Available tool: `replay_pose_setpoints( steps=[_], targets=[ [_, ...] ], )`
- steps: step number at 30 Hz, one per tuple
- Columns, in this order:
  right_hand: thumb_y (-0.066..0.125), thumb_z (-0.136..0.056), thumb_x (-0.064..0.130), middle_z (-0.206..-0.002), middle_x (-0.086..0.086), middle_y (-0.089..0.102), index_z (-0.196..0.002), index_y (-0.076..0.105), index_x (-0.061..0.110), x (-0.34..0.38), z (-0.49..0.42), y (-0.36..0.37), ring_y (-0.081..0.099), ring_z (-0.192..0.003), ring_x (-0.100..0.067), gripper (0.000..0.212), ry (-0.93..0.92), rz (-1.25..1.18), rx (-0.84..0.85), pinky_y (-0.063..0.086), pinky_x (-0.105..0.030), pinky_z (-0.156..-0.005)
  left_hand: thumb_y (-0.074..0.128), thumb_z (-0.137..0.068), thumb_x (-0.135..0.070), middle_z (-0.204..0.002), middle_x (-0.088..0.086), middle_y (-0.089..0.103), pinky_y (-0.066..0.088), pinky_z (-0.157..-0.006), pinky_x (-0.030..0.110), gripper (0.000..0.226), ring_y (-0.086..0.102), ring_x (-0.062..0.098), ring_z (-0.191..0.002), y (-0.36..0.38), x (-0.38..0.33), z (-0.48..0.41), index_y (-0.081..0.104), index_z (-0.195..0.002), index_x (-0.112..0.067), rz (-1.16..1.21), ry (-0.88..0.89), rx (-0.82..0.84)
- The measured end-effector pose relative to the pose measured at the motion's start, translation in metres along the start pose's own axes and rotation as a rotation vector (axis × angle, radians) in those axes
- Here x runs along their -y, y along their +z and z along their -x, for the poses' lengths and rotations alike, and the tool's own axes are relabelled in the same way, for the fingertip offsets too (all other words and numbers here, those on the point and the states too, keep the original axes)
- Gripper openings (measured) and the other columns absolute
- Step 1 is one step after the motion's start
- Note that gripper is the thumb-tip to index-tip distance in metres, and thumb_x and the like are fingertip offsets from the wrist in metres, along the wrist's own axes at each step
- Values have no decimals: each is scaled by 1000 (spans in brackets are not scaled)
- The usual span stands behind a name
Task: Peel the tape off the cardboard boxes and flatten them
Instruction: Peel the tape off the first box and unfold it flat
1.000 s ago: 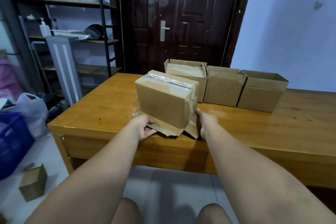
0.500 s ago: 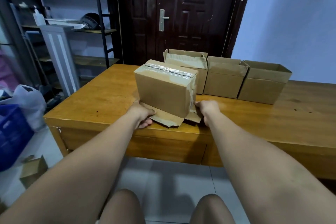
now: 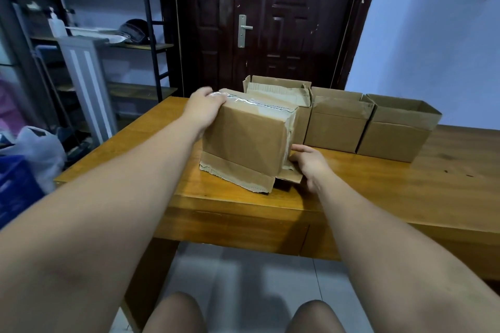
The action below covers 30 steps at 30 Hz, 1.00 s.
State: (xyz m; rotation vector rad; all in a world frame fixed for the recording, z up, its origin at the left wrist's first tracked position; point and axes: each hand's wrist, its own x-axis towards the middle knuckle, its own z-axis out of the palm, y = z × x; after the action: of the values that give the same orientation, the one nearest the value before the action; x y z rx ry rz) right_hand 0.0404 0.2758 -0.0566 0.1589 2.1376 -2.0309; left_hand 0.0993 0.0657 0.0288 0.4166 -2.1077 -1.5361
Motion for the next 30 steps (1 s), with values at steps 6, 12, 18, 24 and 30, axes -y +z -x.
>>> replay_pose_setpoints(
  steps=[6, 12, 18, 24, 30],
  targets=[
    [34, -98, 1, -99, -2, 63, -123, 64, 23, -4, -1, -7, 58, -82, -18, 44, 19, 54, -10, 50, -32, -72, 57, -93, -29, -128, 3, 50, 41, -87, 36, 40, 48, 22, -109, 5, 18, 9, 52, -132, -18, 91, -240, 94],
    [35, -97, 1, -108, -8, 66, -113, 65, 25, 1, 2, -12, 60, -91, -23, 42, 31, 37, 45, 51, -35, -77, 60, -88, -45, -146, 4, 39, 27, -111, 48, 64, 40, 25, -130, -5, 26, 9, 38, -143, -20, 140, -296, 127],
    [37, -98, 5, -112, -10, 68, -111, 70, 20, 1, 8, -12, 63, -99, -29, 39, 96, 11, 114, 54, -38, -79, 49, -94, -43, -113, -3, 52, 37, -101, 39, 48, 48, 17, -106, -8, 16, 13, 46, -136, -20, 195, -248, 122],
    [39, -99, 8, -114, -9, 65, -109, 67, 15, -3, 4, 1, 60, -101, -27, 31, -56, 399, -97, 50, -41, -95, 47, -94, -24, -88, -1, 49, 39, -81, 37, 17, 43, 13, -76, -1, 16, 24, 52, -108, -16, 100, -331, 79],
    [44, -98, 39, -94, -5, 64, -98, 68, 11, 33, 8, 8, 56, -91, -26, 37, -206, 162, -298, 43, -35, -81, 56, -87, -26, -97, 6, 56, 44, -92, 36, 22, 51, 19, -87, 5, 18, 29, 57, -103, -11, 122, -384, 100]
  ],
)
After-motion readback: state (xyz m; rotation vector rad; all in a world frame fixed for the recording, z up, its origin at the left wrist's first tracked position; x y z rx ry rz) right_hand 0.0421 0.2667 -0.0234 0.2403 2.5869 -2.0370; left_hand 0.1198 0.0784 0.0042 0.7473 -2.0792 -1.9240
